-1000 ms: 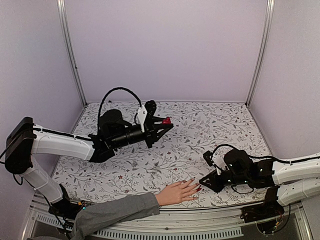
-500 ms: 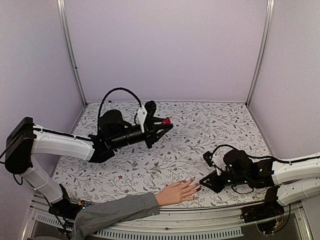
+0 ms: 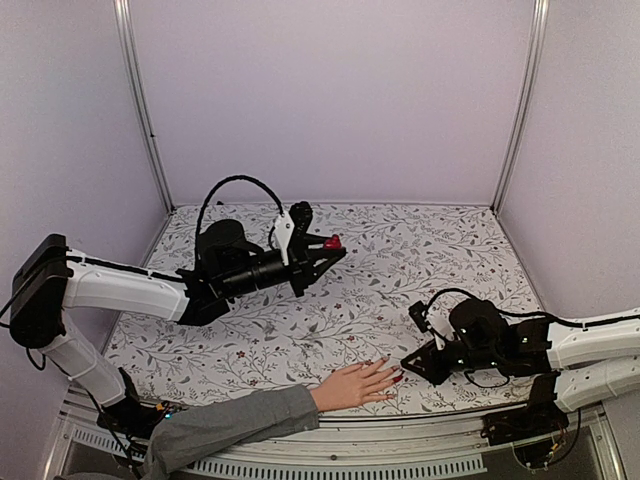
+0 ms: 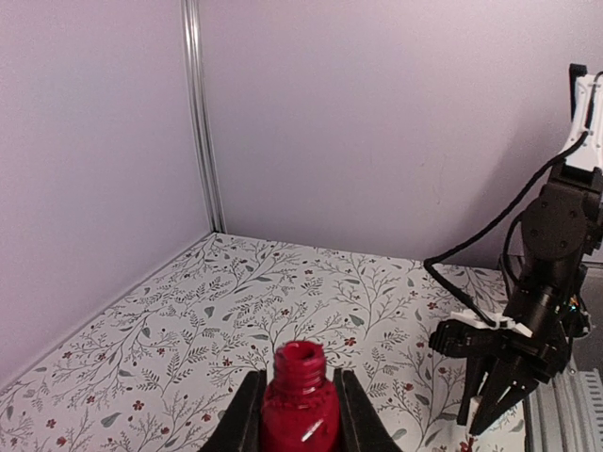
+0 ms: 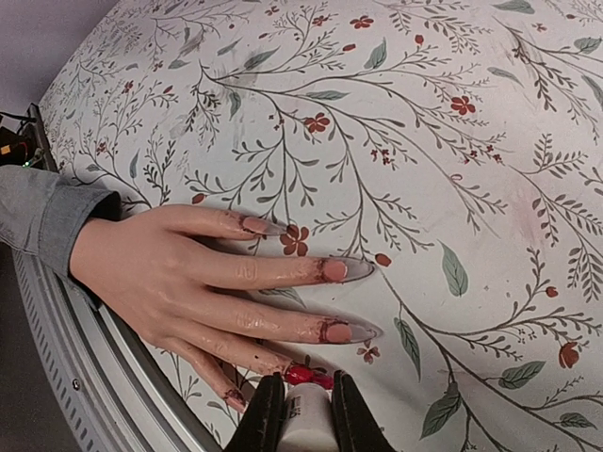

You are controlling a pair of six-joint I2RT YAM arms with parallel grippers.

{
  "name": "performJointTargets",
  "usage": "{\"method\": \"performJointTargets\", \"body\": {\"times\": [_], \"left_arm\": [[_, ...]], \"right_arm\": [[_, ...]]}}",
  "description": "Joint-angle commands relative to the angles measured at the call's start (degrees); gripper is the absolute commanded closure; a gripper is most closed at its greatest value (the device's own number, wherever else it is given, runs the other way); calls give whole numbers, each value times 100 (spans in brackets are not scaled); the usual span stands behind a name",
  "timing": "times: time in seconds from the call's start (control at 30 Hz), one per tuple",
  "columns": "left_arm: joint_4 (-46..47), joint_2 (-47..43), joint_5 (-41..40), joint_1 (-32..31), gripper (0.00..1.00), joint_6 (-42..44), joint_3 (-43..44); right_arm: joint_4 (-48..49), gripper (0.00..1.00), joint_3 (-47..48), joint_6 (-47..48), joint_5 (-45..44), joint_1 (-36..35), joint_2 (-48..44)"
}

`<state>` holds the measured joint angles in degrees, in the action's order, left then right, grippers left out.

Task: Paint the nails
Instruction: Paint the nail polish on the nail.

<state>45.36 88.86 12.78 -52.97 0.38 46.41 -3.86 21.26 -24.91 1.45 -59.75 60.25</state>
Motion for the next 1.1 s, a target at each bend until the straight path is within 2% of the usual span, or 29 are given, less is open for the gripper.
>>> {"method": "performJointTargets", "body": {"times": [0.0, 0.3, 1.07], "left_arm": [[188, -54, -32, 93, 100, -21, -52], [192, -54, -33, 92, 100, -21, -49], [183, -88, -56, 91, 100, -25, -79]], "right_arm": [[-89, 100, -7, -119, -302, -45, -26], [-97, 100, 10, -158, -344, -43, 39], [289, 100, -7, 38, 198, -46, 168]]}}
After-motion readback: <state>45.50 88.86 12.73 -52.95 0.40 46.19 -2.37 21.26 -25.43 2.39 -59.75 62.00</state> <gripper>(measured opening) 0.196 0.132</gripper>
